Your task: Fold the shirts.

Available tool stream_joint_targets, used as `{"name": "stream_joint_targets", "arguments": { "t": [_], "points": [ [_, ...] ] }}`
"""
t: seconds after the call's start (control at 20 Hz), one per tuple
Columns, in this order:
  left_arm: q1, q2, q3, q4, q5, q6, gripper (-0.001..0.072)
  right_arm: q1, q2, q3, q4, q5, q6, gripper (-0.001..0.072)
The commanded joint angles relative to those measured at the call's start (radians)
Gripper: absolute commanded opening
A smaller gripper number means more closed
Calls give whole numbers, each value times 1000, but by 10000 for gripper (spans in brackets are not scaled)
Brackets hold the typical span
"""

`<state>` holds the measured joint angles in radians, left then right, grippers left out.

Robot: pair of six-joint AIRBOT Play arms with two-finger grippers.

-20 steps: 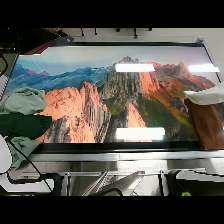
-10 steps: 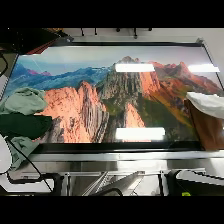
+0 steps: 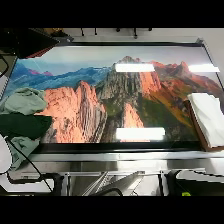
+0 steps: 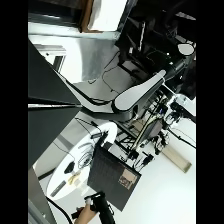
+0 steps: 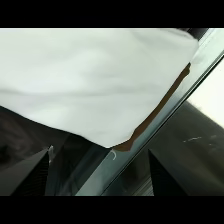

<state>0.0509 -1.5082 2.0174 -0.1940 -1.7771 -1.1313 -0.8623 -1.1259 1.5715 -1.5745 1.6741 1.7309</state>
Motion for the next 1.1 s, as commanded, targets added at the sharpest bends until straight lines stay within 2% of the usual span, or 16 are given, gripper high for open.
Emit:
{"name": "stream_joint_targets", "arguments": {
  "t": [0.0,0.05,0.1,0.2,0.3,0.4,0.55,0.65,0.75,0.9,1.05],
  "points": [
    [0,0,0,0,-3,2,28,5,-18,89,3,-35,-10,656],
    [0,0,0,0,-2,6,28,17,-21,114,35,-58,-10,655],
    [0,0,0,1,6,7,28,35,-20,123,72,-91,-10,611],
    [0,0,0,1,39,7,28,80,-20,124,170,-142,-10,284],
    [4,0,0,51,79,-2,27,135,-21,124,281,-190,-20,23],
    [0,0,0,190,109,-15,26,224,-19,119,378,-203,-58,21],
    [-59,15,-33,487,115,-58,24,430,35,14,390,-237,-83,19],
    [-130,90,-186,648,158,-55,25,606,114,-168,387,-300,-118,20],
    [-212,200,-436,811,256,-53,25,811,214,-425,387,-403,-131,20],
    [-313,346,-806,901,426,-65,25,1042,314,-701,394,-559,-124,20],
    [-357,425,-1013,901,529,-79,26,1140,320,-759,394,-589,-123,21]
  ]
}}
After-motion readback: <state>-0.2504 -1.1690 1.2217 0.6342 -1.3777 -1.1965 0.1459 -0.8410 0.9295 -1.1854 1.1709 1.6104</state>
